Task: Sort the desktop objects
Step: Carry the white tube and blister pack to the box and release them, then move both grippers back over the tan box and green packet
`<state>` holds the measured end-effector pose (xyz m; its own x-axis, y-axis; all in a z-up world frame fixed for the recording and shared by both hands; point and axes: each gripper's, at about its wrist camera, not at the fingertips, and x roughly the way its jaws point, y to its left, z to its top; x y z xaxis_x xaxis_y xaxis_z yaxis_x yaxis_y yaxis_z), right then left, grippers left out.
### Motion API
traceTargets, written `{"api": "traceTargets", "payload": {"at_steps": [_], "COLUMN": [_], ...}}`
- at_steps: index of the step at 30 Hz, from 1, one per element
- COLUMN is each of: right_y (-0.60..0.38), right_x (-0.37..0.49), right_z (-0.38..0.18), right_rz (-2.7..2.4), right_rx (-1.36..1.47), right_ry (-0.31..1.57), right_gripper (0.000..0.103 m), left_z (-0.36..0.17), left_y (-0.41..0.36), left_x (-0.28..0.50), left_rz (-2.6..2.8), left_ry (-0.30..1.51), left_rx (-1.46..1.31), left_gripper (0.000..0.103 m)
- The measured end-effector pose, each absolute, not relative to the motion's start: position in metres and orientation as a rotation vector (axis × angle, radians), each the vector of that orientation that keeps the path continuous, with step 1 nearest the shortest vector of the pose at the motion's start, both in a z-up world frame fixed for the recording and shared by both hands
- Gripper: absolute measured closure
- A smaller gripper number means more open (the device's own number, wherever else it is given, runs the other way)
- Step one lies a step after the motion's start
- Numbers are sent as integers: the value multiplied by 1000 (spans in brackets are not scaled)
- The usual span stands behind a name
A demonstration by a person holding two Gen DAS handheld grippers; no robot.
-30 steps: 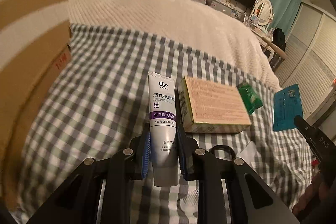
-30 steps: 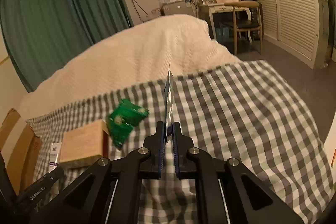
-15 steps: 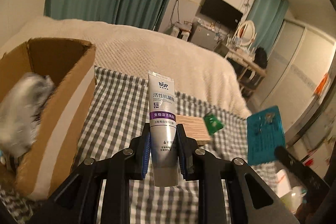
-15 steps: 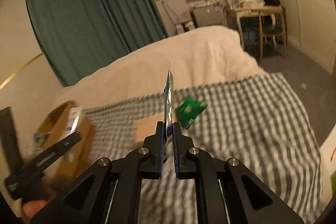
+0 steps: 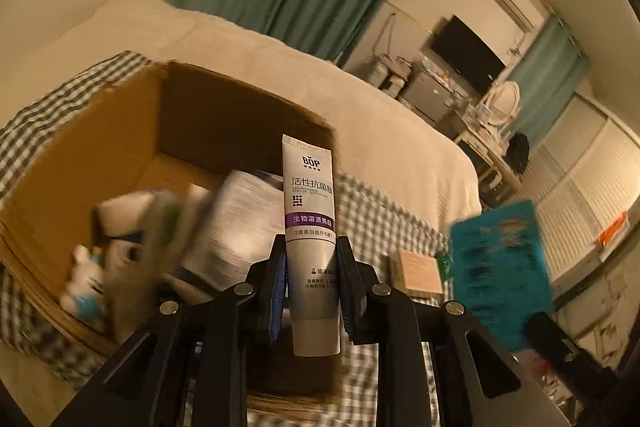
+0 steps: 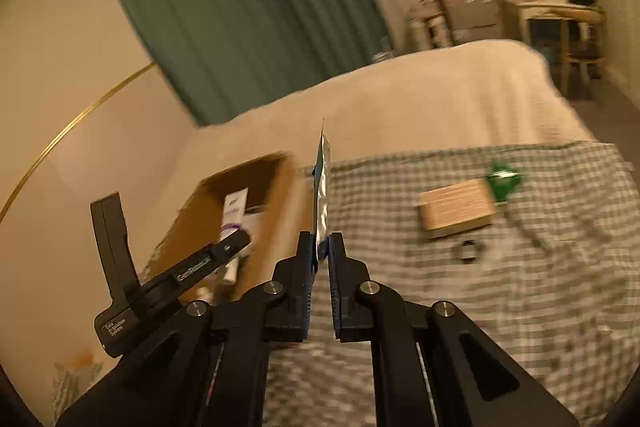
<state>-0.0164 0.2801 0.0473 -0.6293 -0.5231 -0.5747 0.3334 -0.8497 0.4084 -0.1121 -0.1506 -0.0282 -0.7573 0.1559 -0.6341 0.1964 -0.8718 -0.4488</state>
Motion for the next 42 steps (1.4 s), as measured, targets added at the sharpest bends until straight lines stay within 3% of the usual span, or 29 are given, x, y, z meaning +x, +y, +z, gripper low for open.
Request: {"api": "traceTargets", "payload": {"at_steps": [4, 10, 11, 12, 14, 18, 25, 34, 42], "right_y": [191, 139, 136, 133, 135, 148, 195, 289, 345], "right_x": [-31, -45, -46, -45, -43, -36, -1, 60, 88], "right_z": [25, 5, 4, 5, 10, 28, 59, 92, 94], "right_rz": [-2356, -2391, -2398, -2400, -2413, -2461, -2586, -2758, -2849], "right_rx": [1047, 1099, 1100, 1092, 1061, 985, 918, 843, 801], "right_ry": [-223, -76, -61, -55, -47, -58, 3, -30, -30], "right_gripper": [96, 93, 85, 72, 58, 52, 51, 51, 51], "left_z": [-45, -53, -53, -52, -45, -34, 1, 44, 31], "left_y": [-192, -221, -225, -226, -225, -214, -162, -60, -11], "left_x": [-109, -116, -114, -113, -113, -109, -100, -66, -68], "left_rz": [-2760, -2722, -2722, -2717, -2710, -2726, -2820, -3028, -3053], "left_ry": [795, 696, 692, 687, 675, 665, 524, 308, 246], "left_rx": [1091, 1105, 1107, 1109, 1082, 1093, 1103, 1025, 1104], "left_gripper": [80, 77, 61, 38, 20, 18, 18, 9, 5]}}
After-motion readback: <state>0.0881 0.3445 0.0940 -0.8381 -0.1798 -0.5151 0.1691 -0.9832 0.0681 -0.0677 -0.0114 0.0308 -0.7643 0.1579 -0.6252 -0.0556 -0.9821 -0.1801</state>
